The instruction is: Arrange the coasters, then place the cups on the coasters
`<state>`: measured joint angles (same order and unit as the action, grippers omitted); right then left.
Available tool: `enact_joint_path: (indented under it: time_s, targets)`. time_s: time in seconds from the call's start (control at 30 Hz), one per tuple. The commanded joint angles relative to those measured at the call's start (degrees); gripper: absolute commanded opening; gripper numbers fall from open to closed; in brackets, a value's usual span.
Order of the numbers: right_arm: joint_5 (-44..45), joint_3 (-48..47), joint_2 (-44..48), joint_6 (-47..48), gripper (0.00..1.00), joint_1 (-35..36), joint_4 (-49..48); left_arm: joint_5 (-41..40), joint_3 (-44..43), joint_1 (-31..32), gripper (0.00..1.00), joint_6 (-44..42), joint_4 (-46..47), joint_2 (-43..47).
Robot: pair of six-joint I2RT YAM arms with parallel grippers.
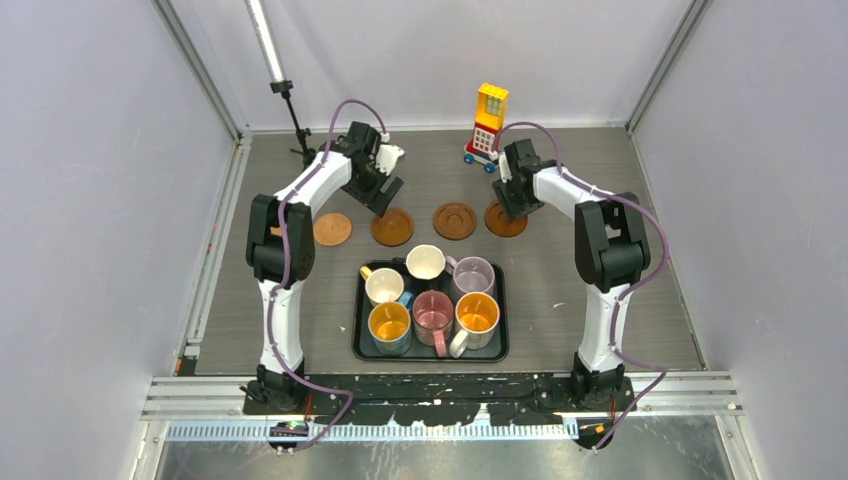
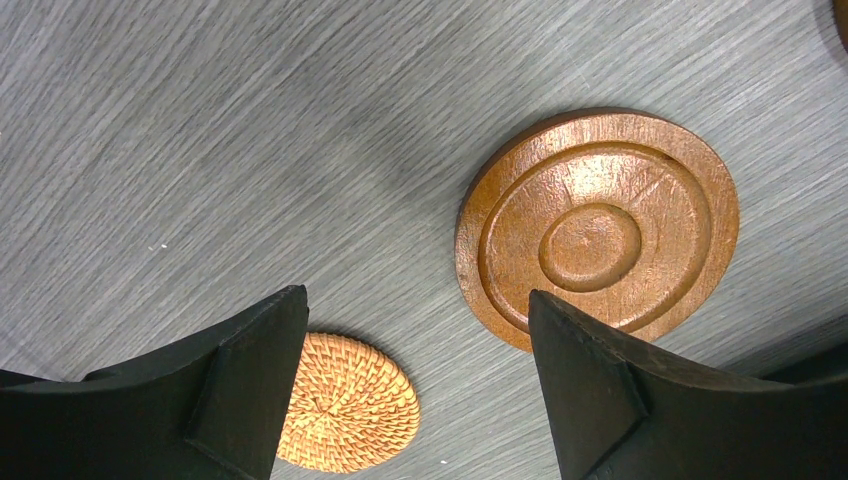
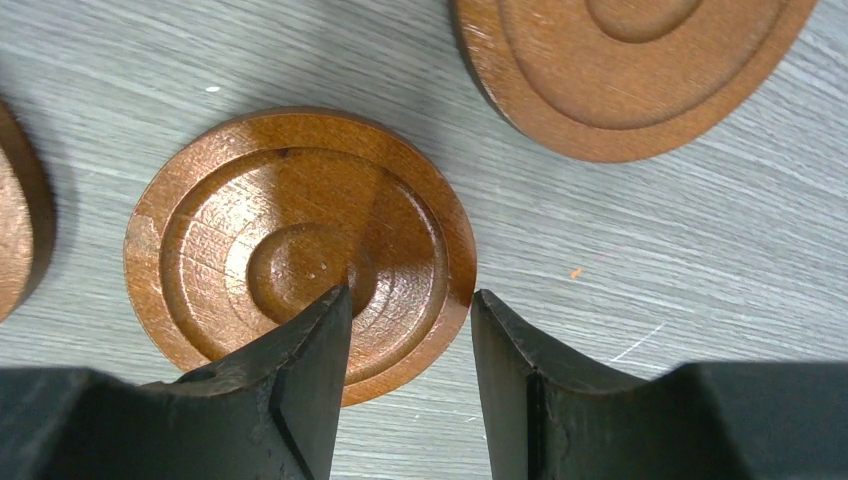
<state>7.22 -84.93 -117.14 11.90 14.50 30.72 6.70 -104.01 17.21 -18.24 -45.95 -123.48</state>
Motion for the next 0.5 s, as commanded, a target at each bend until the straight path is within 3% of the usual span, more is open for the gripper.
enact_joint_path:
  time_s: [0.0, 0.47]
  targets:
    - [2.86, 0.92, 1.62, -0.44, 0.52, -1.16, 1.91, 1.12, -0.50, -0.25, 0.83, 0.12, -0.10, 3.77]
    - [1.48, 2.91, 4.65, -0.13, 0.52, -2.06, 3.75, 0.84, -0.48, -0.25, 0.83, -0.25, 0.23, 3.99]
